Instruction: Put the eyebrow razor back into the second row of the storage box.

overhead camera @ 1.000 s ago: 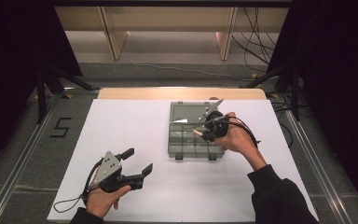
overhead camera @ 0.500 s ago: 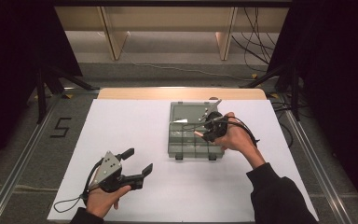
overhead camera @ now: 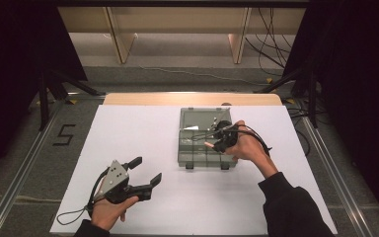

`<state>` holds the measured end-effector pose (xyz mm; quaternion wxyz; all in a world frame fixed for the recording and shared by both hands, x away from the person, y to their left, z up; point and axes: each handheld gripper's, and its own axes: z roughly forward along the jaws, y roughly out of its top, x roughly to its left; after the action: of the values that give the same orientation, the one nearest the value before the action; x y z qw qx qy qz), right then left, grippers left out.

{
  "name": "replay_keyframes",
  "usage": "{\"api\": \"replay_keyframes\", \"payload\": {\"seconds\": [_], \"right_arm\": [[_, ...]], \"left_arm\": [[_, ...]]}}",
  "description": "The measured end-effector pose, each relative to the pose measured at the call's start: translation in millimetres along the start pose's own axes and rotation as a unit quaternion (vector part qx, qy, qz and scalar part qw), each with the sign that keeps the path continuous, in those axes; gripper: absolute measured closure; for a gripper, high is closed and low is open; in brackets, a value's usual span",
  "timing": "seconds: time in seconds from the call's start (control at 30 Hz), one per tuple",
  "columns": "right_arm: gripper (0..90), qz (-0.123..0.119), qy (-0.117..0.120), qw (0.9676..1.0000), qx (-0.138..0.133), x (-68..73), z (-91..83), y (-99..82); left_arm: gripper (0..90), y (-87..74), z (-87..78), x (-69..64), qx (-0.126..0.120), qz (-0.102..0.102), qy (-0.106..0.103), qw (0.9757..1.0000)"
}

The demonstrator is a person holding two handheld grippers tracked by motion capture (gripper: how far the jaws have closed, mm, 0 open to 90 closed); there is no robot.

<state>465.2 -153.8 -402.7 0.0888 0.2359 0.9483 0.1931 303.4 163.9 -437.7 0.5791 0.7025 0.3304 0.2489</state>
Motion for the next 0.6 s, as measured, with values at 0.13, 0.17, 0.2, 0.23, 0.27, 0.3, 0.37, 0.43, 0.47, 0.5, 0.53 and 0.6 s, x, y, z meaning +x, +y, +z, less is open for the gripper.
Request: {"api": "replay_keyframes", "payload": {"seconds": [0.13,0.17,0.2,0.23,0.27,0.3,0.37,0.43,0.47,0.5,0.53,0.6], "right_arm": [[82.7,-0.004,0.003,1.0,0.008,0.8,3.3,0.6],[82.7,-0.007,0.005,0.9999,0.009,0.7,5.4,0.5],[82.7,-0.007,0.005,0.9999,0.009,0.7,5.4,0.5],[82.7,-0.005,0.004,0.9999,0.009,1.1,6.6,0.3],[82.7,-0.005,0.006,0.9999,0.012,1.2,7.5,-0.1],[82.7,-0.005,0.006,0.9999,0.014,1.2,9.1,-0.5],[82.7,-0.007,0.007,0.9998,0.017,0.9,11.1,-1.6],[82.6,-0.004,0.008,0.9998,0.018,0.6,12.7,-2.6],[82.6,-0.005,0.009,0.9998,0.018,-0.2,13.9,-2.9],[82.6,-0.005,0.009,0.9998,0.018,-0.2,13.9,-2.9],[82.5,-0.007,0.01,0.9997,0.019,-0.6,14.4,-3.1],[82.4,-0.006,0.011,0.9997,0.019,-0.2,15.9,-3.5]], "left_arm": [[16.0,-0.1,0.3,0.2,-0.003,0.001,-0.002,1.0],[16.0,-0.1,0.3,0.2,-0.003,0.0,-0.002,1.0],[16.0,-0.6,1.0,-0.4,-0.007,-0.007,-0.005,0.9999],[16.0,-0.6,0.9,-0.2,-0.007,-0.005,-0.005,1.0],[16.0,-0.1,0.2,0.0,-0.002,-0.001,-0.001,1.0],[16.0,-0.1,0.2,0.1,-0.003,0.0,-0.002,1.0],[16.0,-0.1,0.6,0.4,-0.005,0.001,-0.003,1.0],[16.0,-0.1,0.3,0.2,-0.003,0.0,-0.001,1.0],[16.0,-0.1,0.3,0.1,-0.003,0.0,-0.002,1.0],[16.0,0.0,0.2,0.1,-0.003,0.001,-0.002,1.0],[16.0,0.0,0.2,0.1,-0.003,0.001,-0.002,1.0],[16.0,-0.6,0.8,-0.4,-0.007,-0.006,-0.006,0.9999]]}}
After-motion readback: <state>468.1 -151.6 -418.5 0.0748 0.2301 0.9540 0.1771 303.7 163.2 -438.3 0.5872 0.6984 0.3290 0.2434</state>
